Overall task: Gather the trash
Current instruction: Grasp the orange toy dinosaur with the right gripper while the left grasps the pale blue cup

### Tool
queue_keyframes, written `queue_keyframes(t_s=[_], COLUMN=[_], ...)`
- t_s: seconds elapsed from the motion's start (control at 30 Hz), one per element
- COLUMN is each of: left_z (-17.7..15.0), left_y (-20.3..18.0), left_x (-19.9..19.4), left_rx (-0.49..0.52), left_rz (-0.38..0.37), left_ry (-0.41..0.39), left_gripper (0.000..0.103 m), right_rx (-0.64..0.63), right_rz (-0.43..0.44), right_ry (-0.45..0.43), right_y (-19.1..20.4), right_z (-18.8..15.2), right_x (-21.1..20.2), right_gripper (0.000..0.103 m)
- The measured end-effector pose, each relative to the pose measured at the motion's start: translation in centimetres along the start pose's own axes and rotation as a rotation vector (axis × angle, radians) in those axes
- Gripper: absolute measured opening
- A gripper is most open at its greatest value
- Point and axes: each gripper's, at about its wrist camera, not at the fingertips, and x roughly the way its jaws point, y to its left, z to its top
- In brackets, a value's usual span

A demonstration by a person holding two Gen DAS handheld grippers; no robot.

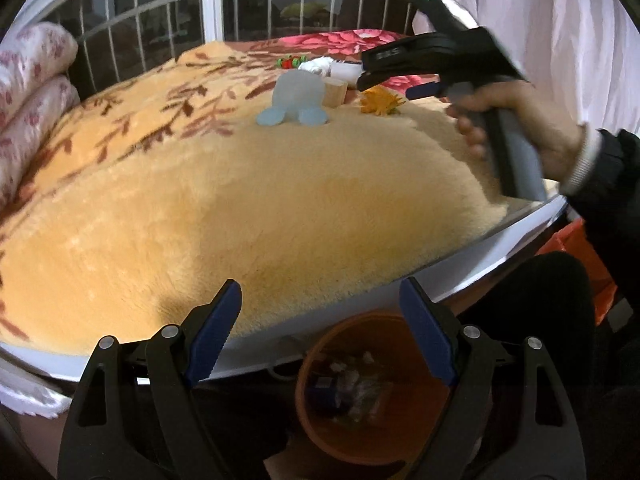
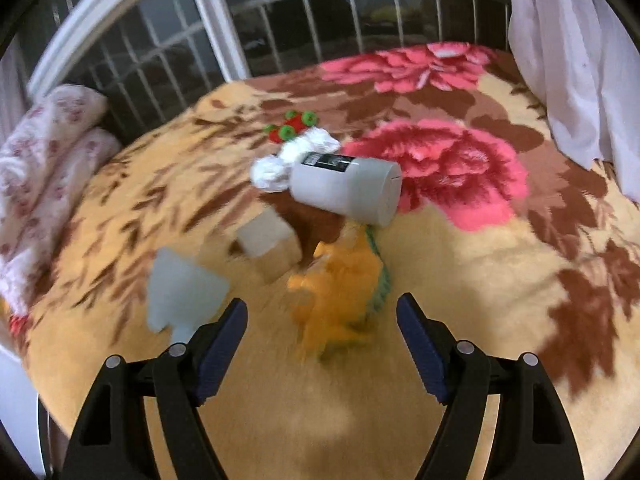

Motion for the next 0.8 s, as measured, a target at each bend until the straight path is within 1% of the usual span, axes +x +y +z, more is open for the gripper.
queue_keyframes(t_s=[0.07, 0.1, 0.13, 0.17, 0.27, 0.33, 0.4, 0.5, 0.53, 0.6, 0.67, 0.77, 0.8], left_z=[-0.2, -0.3, -0.4, -0.5, -0.4, -0.3, 0.0, 0.9, 1.4, 3.0, 4.6, 8.0, 9.0], left_y=[0.7, 1.0, 1.2, 1.3, 1.8, 1.9, 1.8, 1.6, 1.4, 1.1, 0.9, 0.7, 0.8], left_x=[0.3, 0.3, 0.4, 0.4, 0.6, 0.6, 0.6, 0.6, 0.5, 0.7, 1.2, 3.0, 3.8], left_rx=[-0.021, -0.028, -0.036, -0.043, -0.067, -0.074, -0.068, -0.056, -0.047, -0.018, 0.002, 0.032, 0.034], left_rz=[-0.006, -0.006, -0.005, -0.005, -0.01, -0.016, -0.019, -0.006, -0.001, 0.016, 0.028, 0.056, 0.042], left_ry=[0.007, 0.007, 0.008, 0.008, 0.012, 0.012, 0.018, 0.011, 0.005, -0.017, -0.033, -0.04, -0.033], left_gripper=[0.079, 0.079, 0.079, 0.079, 0.079, 0.079, 0.079, 0.079, 0.079, 0.079, 0.079, 0.079, 0.079], right_rx=[0.016, 0.029, 0.041, 0.047, 0.027, 0.006, 0.009, 0.014, 0.004, -0.032, -0.064, -0.073, -0.069], right_rz=[-0.033, -0.038, -0.045, -0.062, -0.093, -0.082, -0.047, 0.051, 0.058, 0.093, 0.103, 0.13, 0.136], right_ry=[0.037, 0.059, 0.085, 0.104, 0.093, 0.068, 0.046, -0.004, -0.019, -0.063, -0.106, -0.154, -0.175], right_y=[-0.1, -0.3, -0.5, -0.6, -0.2, 0.0, -0.1, -0.4, -0.4, -0.4, -0.7, -1.5, -2.1], right_z=[0.5, 0.7, 0.8, 0.9, 0.7, 0.1, -0.4, -1.5, -1.6, -2.4, -3.1, -4.4, -5.0], right_x=[1.8, 2.8, 3.7, 4.3, 4.2, 3.4, 2.4, -0.4, -1.1, -3.3, -5.8, -9.1, -10.3], right_gripper=[0.075, 0.072, 0.06, 0.056, 0.055, 0.055, 0.055, 0.055, 0.055, 0.055, 0.055, 0.055, 0.055])
